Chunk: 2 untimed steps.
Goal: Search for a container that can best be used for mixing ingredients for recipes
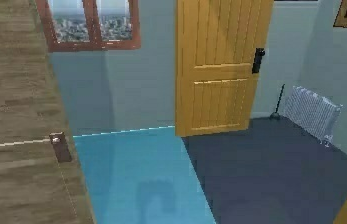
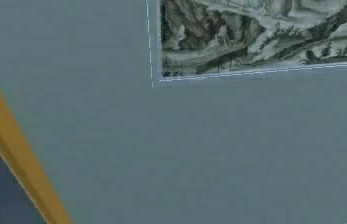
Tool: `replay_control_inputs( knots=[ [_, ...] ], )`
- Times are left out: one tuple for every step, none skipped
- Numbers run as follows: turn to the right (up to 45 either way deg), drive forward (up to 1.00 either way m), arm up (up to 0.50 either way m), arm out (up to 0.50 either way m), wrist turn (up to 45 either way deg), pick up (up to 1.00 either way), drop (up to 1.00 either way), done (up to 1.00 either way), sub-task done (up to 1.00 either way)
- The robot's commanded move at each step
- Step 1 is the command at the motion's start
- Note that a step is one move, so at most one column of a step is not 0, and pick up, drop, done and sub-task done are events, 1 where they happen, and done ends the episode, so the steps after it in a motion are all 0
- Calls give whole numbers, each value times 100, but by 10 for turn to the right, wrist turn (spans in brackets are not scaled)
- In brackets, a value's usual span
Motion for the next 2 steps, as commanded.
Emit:
replay_control_inputs(
  knots=[
    [120,0,0,0,0,0,0,0,0],
    [0,60,0,0,0,0,0,0,0]
  ],
)
